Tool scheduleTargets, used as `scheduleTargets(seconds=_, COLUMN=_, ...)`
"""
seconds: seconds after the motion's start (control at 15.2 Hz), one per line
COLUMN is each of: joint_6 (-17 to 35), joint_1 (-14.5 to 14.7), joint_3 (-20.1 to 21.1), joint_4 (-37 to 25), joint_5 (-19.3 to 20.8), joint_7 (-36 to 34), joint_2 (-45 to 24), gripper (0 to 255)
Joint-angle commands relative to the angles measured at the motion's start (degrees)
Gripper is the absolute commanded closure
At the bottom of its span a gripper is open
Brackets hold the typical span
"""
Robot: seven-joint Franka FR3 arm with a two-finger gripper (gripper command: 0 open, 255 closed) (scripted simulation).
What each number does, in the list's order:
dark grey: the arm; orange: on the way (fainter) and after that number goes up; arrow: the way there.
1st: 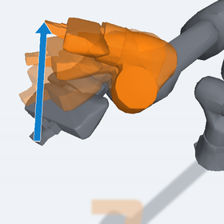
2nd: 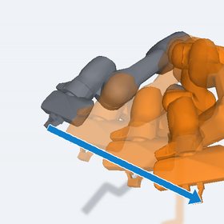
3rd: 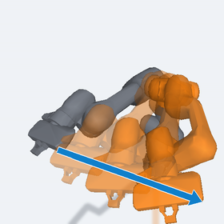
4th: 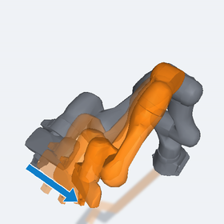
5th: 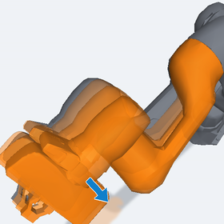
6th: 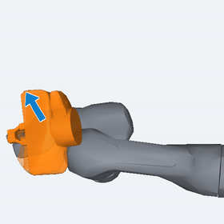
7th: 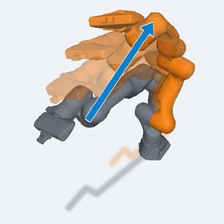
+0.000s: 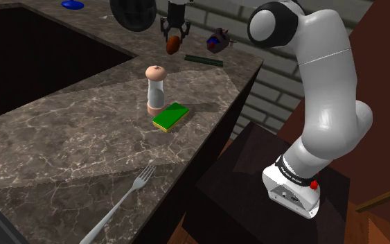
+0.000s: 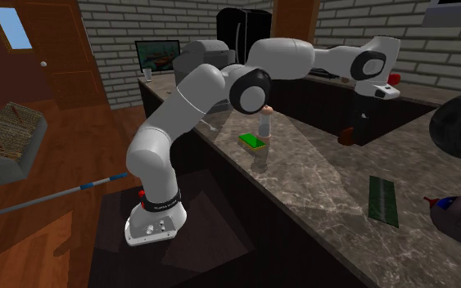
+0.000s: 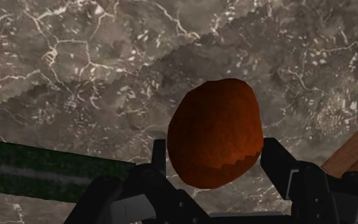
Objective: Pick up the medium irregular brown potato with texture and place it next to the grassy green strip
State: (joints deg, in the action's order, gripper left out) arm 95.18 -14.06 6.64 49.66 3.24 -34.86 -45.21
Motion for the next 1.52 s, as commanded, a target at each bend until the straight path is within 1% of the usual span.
scheduleTargets(seconds=0.0, joint_6=1.92, joint_1=-0.11, joint_3=0.01, joint_4=2.27, joint_5=-0.01, joint_7=-0.03, joint_2=0.40, gripper=255)
scheduleTargets(seconds=0.4, joint_6=6.98, joint_1=-0.40, joint_3=0.02, joint_4=7.95, joint_5=-0.02, joint_7=-0.08, joint_2=1.00, gripper=255)
scheduleTargets(seconds=0.92, joint_6=12.74, joint_1=-0.60, joint_3=-0.05, joint_4=13.14, joint_5=0.07, joint_7=-0.12, joint_2=0.42, gripper=255)
scheduleTargets(seconds=1.45, joint_6=13.12, joint_1=-0.61, joint_3=-0.05, joint_4=13.43, joint_5=0.08, joint_7=-0.12, joint_2=0.33, gripper=255)
